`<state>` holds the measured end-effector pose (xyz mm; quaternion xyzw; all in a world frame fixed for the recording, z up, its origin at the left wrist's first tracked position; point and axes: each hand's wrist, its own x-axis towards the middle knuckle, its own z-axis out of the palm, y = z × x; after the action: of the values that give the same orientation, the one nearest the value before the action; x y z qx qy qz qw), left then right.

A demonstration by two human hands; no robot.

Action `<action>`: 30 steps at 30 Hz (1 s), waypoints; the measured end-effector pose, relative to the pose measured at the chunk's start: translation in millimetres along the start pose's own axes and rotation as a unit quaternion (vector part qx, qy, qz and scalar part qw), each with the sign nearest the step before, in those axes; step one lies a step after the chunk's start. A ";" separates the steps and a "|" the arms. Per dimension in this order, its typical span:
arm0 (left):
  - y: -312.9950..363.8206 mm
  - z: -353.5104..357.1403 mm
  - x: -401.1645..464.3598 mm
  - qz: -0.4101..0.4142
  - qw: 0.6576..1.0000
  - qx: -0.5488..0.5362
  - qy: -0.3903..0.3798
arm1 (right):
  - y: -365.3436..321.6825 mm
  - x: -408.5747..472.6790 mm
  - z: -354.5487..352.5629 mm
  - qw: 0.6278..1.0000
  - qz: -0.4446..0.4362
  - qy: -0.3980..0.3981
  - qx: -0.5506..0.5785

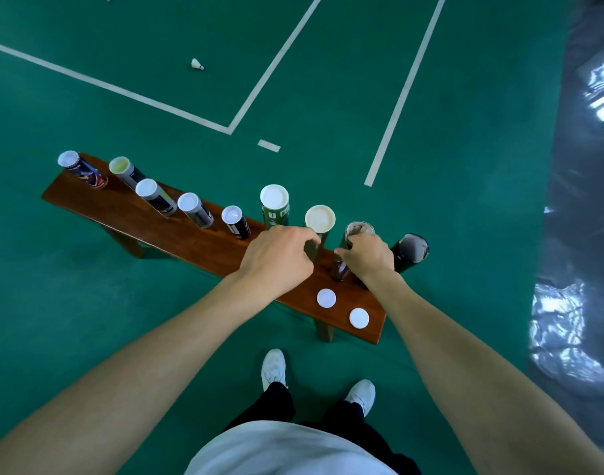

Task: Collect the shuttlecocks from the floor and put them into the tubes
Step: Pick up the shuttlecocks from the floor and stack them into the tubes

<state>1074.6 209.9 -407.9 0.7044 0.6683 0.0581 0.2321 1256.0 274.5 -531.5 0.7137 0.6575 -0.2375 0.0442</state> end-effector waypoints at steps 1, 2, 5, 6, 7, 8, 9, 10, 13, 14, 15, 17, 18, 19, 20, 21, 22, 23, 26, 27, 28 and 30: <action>-1.5 -2.7 1.0 0.004 1.000 0.003 -0.002 | -2.7 -6.5 -4.8 0.999 0.005 0.033 0.019; -3.8 -6.3 1.8 0.010 1.000 0.010 -0.003 | -5.3 -14.1 -11.3 0.996 0.009 0.072 0.049; -12.4 -18.5 6.2 0.032 0.999 0.042 -0.010 | -11.3 -34.4 -35.3 0.971 -0.004 0.182 0.154; -15.5 -22.9 6.7 0.038 0.998 0.055 -0.016 | -13.1 -40.9 -44.1 0.961 -0.011 0.206 0.183; -18.4 -31.0 7.8 0.048 0.996 0.069 -0.015 | -16.9 -45.2 -55.2 0.950 -0.019 0.232 0.209; -20.8 -37.7 8.3 0.055 0.995 0.078 -0.013 | -20.6 -49.4 -65.8 0.939 -0.028 0.251 0.233; -22.0 -45.6 8.4 0.060 0.995 0.085 -0.007 | -25.9 -53.3 -76.9 0.927 -0.043 0.268 0.259; -22.7 -56.6 5.8 0.063 0.994 0.092 0.004 | -33.2 -58.1 -89.9 0.915 -0.067 0.278 0.284; -27.5 -84.4 -7.7 0.043 0.992 0.097 0.068 | -57.0 -69.3 -126.7 0.886 -0.171 0.253 0.350; -29.2 -93.6 -13.5 0.034 0.989 0.107 0.096 | -65.9 -71.2 -139.0 0.878 -0.208 0.222 0.369; -30.0 -107.7 -22.1 0.023 0.984 0.130 0.121 | -78.3 -72.4 -154.9 0.868 -0.250 0.190 0.385; -31.5 -131.0 -39.8 -0.016 0.975 0.151 0.163 | -98.6 -76.9 -182.5 0.847 -0.312 0.125 0.412; -34.4 -148.5 -51.7 -0.046 0.970 0.149 0.185 | -117.4 -78.5 -197.0 0.833 -0.346 0.090 0.422; -36.6 -156.7 -58.5 -0.061 0.970 0.134 0.195 | -126.0 -78.5 -201.4 0.823 -0.358 0.071 0.436; -40.1 -171.1 -70.3 -0.076 0.964 0.138 0.216 | -143.2 -79.8 -208.4 0.806 -0.378 0.061 0.452; -43.9 -181.5 -83.2 -0.096 0.957 0.144 0.233 | -156.6 -85.0 -212.0 0.788 -0.404 0.058 0.462; -48.3 -194.8 -101.3 -0.123 0.947 0.151 0.255 | -174.7 -93.2 -214.3 0.768 -0.432 0.052 0.471; -51.0 -204.6 -116.5 -0.138 0.940 0.156 0.270 | -188.2 -101.6 -213.2 0.753 -0.445 0.044 0.483; -60.0 -228.8 -174.0 -0.195 0.914 0.167 0.316 | -229.9 -141.2 -206.5 0.716 -0.499 -0.002 0.488; -63.7 -234.7 -193.6 -0.215 0.902 0.175 0.331 | -243.5 -154.6 -203.4 0.707 -0.521 -0.013 0.477; -67.8 -239.5 -215.5 -0.236 0.890 0.180 0.346 | -258.1 -169.5 -199.8 0.697 -0.547 -0.026 0.462; -78.8 -246.2 -258.9 -0.275 0.868 0.180 0.374 | -285.5 -202.0 -193.9 0.684 -0.589 -0.052 0.426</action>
<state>880.1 20.4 -162.6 0.4477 0.8703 0.1297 -0.1593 1031.9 199.5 -208.8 0.1076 0.7669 -0.5060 -0.3798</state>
